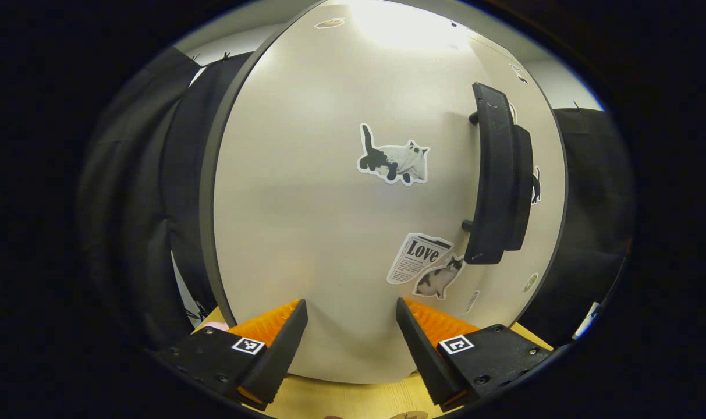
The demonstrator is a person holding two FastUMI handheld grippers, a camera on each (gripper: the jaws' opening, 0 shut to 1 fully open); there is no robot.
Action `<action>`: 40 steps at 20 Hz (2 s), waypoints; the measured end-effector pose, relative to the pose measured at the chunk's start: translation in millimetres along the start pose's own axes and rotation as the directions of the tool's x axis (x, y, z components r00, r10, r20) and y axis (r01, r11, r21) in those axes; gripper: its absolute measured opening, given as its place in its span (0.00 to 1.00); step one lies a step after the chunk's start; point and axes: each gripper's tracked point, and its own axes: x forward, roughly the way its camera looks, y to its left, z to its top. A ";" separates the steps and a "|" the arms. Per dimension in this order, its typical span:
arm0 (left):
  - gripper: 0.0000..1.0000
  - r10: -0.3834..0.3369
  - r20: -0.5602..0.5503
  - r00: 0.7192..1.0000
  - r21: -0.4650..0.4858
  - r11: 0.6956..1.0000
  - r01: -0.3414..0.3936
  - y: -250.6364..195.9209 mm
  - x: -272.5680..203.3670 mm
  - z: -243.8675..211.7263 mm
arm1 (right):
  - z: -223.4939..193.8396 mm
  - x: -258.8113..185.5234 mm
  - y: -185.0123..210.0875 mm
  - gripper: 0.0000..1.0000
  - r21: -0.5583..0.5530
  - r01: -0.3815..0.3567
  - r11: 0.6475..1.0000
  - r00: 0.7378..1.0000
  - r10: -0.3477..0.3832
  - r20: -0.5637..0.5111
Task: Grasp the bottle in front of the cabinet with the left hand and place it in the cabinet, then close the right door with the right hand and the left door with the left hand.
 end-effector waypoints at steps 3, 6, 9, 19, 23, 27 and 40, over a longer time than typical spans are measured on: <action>0.94 0.015 -0.001 1.000 0.015 1.000 -0.015 -8.4 9.7 0.6 | -2.3 8.9 -2.0 0.95 0.002 -0.008 1.000 1.000 0.008 -0.004; 0.94 0.036 -0.005 0.999 0.025 0.999 -0.035 -18.9 21.2 -1.0 | -5.0 17.7 -6.7 0.95 0.006 -0.016 1.000 1.000 0.016 -0.010; 0.94 0.054 -0.014 0.998 0.030 0.998 -0.054 -20.0 25.1 -4.3 | -5.7 17.5 -11.7 0.94 0.013 -0.027 1.000 0.999 0.027 -0.017; 0.94 0.101 -0.027 0.995 0.030 0.995 -0.100 -27.3 -25.6 21.5 | -3.9 48.4 -20.6 0.95 0.022 -0.112 0.993 0.993 0.112 -0.027; 0.94 0.108 -0.020 0.994 0.000 0.994 -0.108 -29.8 -59.9 39.9 | 4.5 48.6 -20.3 0.95 0.015 -0.147 0.989 0.989 0.147 -0.016; 0.94 0.109 0.057 0.992 0.018 0.994 -0.110 -39.6 -104.9 83.8 | 13.8 44.9 -21.5 0.95 0.011 -0.173 0.985 0.985 0.173 0.002; 0.94 0.082 0.168 0.982 0.038 0.995 -0.090 -79.3 -180.6 139.4 | 25.6 31.6 -38.5 0.87 0.001 -0.204 0.979 0.979 0.204 0.026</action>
